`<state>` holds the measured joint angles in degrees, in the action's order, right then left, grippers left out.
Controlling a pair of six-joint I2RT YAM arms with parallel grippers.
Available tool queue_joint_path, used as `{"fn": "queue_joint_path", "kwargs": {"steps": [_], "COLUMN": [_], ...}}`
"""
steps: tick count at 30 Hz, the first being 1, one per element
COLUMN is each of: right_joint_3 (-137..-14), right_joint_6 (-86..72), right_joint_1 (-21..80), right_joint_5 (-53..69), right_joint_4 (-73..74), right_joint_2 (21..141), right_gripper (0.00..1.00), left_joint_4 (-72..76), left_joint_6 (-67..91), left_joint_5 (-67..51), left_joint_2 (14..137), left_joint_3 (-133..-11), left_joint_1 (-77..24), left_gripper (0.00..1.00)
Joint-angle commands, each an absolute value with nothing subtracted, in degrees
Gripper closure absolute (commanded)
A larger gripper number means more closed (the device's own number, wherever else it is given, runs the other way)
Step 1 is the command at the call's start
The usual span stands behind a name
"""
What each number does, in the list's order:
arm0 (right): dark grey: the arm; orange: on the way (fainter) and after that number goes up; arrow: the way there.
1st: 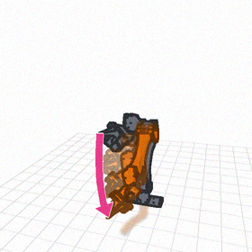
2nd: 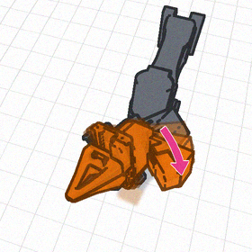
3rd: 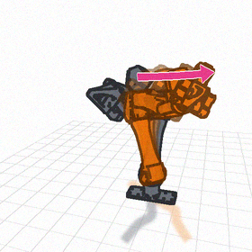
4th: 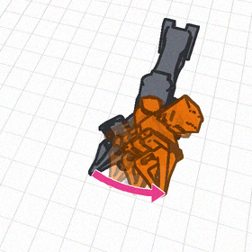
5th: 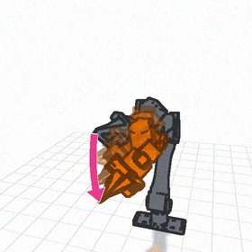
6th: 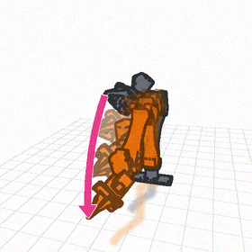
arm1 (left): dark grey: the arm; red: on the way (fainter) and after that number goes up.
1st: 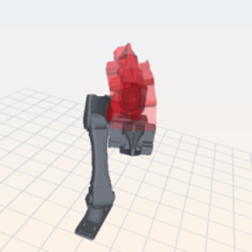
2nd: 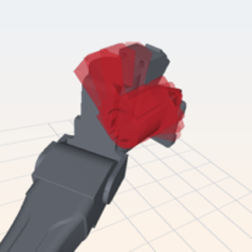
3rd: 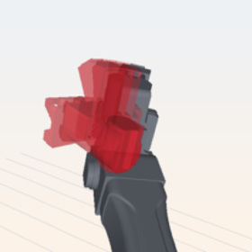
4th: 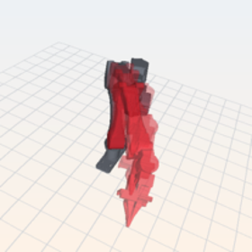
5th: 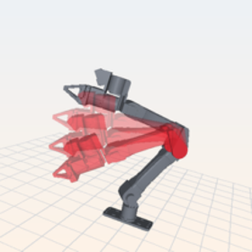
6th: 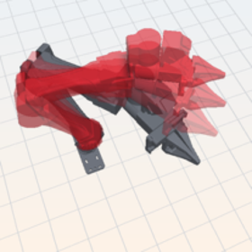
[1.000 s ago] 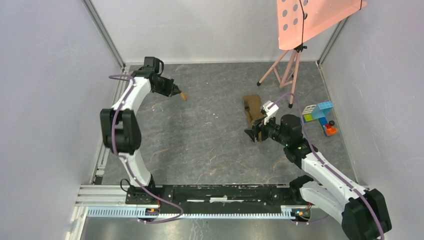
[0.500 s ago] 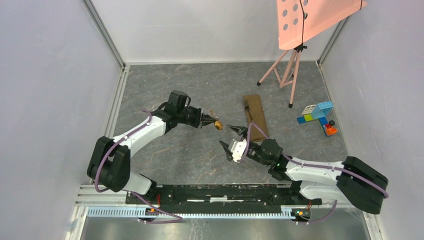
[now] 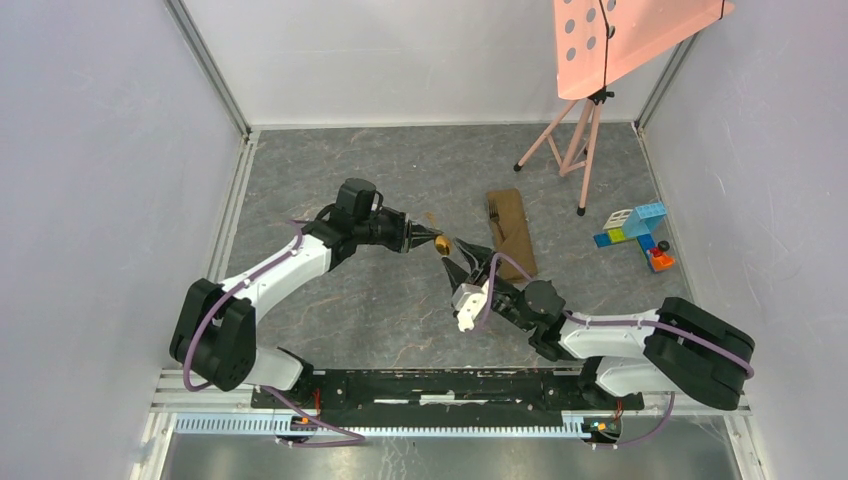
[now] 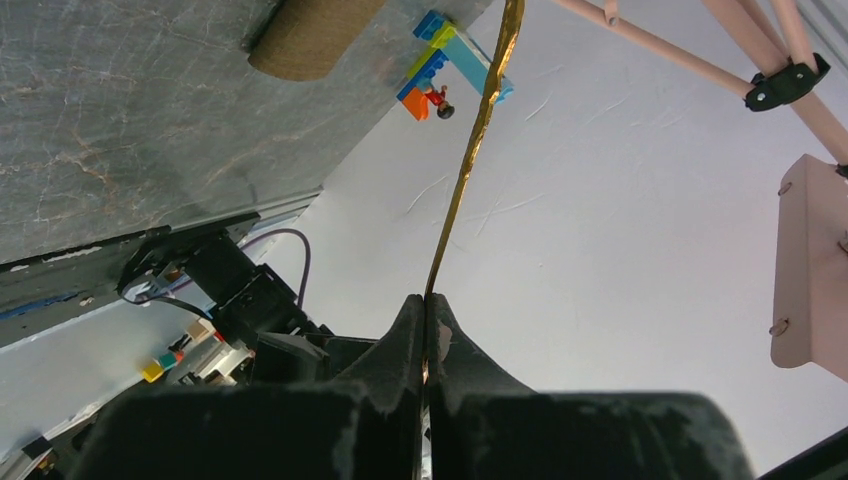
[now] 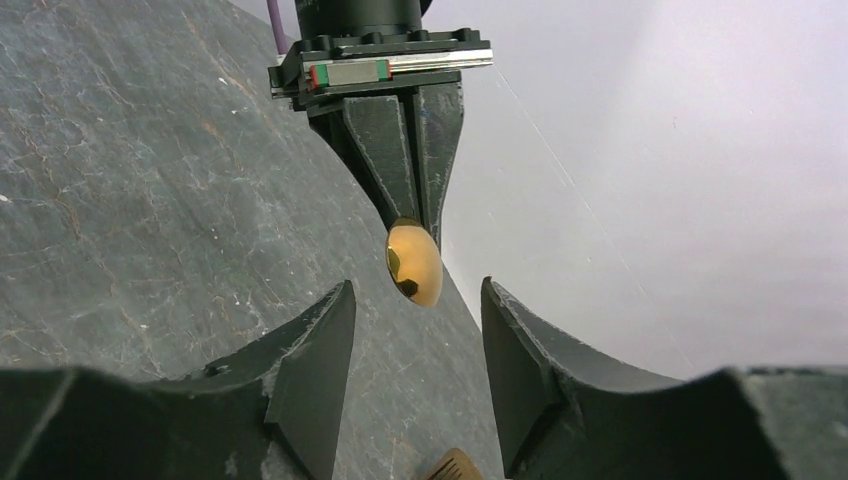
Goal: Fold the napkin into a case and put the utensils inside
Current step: Pass from the left arm to the right, then pass from the right arm to the left
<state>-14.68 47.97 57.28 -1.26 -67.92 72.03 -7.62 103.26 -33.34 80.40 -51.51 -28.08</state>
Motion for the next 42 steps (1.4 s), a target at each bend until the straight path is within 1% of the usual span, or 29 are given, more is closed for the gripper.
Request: {"fn": "queue_joint_path", "kwargs": {"steps": [1, 5, 10, 11, 12, 13, 14, 16, 18, 19, 20, 21, 23, 25, 27, 29, 30, 32, 35, 38, 40, 42], "right_joint_3": [-18.1, -18.8, -20.6, -21.0, -21.5, -22.0, -22.3, -22.2, -23.1, -23.8, -24.5, -25.0, -25.7, -26.1, -27.5, -29.6, -30.9, -34.0, -36.3, -37.8, -38.9, -40.2], "right_joint_6": [51.5, 52.5, 52.6, 52.8, 52.8, 52.9, 53.2, 52.5, 51.9, 50.6, 49.1, 46.3, 40.1, 32.6, 23.5, 14.4, 10.7, 8.0, 3.7, 0.2, -2.4, -2.9], "right_joint_1": [57.6, 57.5, 57.6, 57.5, 57.6, 57.6, 57.6, 57.5, 57.4, 57.3, 56.8, 55.9, 53.2, 50.3, 46.1, 41.2, 38.3, 35.0, 32.8, 30.9, 30.3, 30.3], "right_joint_5": [-0.1, -0.9, -0.6, -0.5, -0.5, -0.3, -0.1, -0.2, -2.1, -4.0, -5.1, -6.6, -5.8, -4.5, -0.7, 6.8, 12.2, 23.1, 32.8, 37.8, 39.3, 37.8], "right_joint_4": [-71.7, -73.1, -72.2, -71.7, -70.7, -69.4, -67.9, -66.5, -61.1, -58.1, -54.3, -51.5, -44.4, -37.6, -30.0, -23.4, -20.5, -15.5, -14.8, -15.2, -14.9, -13.1], "right_joint_2": [73.8, 74.9, 75.9, 75.9, 76.0, 75.8, 75.6, 74.6, 73.2, 72.3, 71.1, 70.0, 66.8, 63.5, 61.3, 60.3, 60.5, 62.0, 64.1, 65.7, 66.6, 67.2], "right_gripper": [0.46, 0.54, 0.69, 0.74, 0.82, 0.92, 1.0, 1.0, 1.0, 1.0, 1.0, 1.0, 1.0, 1.0, 1.0, 1.0, 1.0, 1.0, 1.0, 1.0, 1.0, 1.0], "left_joint_4": [-5.7, -7.3, -7.6, -7.6, -7.5, -7.5, -7.6, -7.8, -9.2, -10.6, -12.0, -14.6, -18.0, -14.6, -5.0, 10.0, 13.9, 20.2, 29.5, 34.8, 32.6, 31.4], "left_joint_6": [107.0, 106.4, 106.7, 106.8, 106.7, 106.4, 106.2, 104.3, 100.4, 97.1, 93.5, 88.9, 80.0, 71.8, 65.8, 62.0, 59.7, 56.7, 56.3, 55.9, 52.7, 50.9], "left_joint_5": [-35.5, -35.1, -35.1, -35.0, -34.8, -34.7, -34.6, -34.1, -33.4, -32.7, -32.0, -31.0, -29.0, -26.9, -26.9, -31.8, -35.2, -41.2, -48.2, -48.6, -47.1, -46.8], "left_joint_2": [79.7, 79.0, 78.8, 78.8, 78.8, 78.8, 78.8, 78.6, 78.2, 77.9, 77.7, 77.3, 75.7, 72.7, 69.2, 68.4, 69.3, 72.6, 78.2, 79.8, 79.5, 79.1], "left_joint_3": [-52.9, -52.8, -52.4, -52.5, -52.7, -52.9, -53.1, -53.5, -54.6, -55.2, -55.9, -56.7, -57.0, -54.5, -49.2, -44.2, -42.8, -41.7, -40.0, -37.1, -36.5, -36.6], "left_joint_1": [-28.7, -29.0, -29.7, -29.9, -30.0, -30.1, -30.2, -30.3, -30.2, -30.0, -29.5, -29.0, -27.8, -26.9, -26.8, -26.8, -27.0, -28.4, -30.6, -32.0, -33.2, -34.9], "left_gripper": [0.98, 0.98, 0.98, 0.98, 0.98, 0.95, 0.86, 0.57, 0.33, 0.26, 0.21, 0.19, 0.17, 0.14, 0.06, 0.05, 0.05, 0.05, 0.07, 0.09, 0.12, 0.22]}}
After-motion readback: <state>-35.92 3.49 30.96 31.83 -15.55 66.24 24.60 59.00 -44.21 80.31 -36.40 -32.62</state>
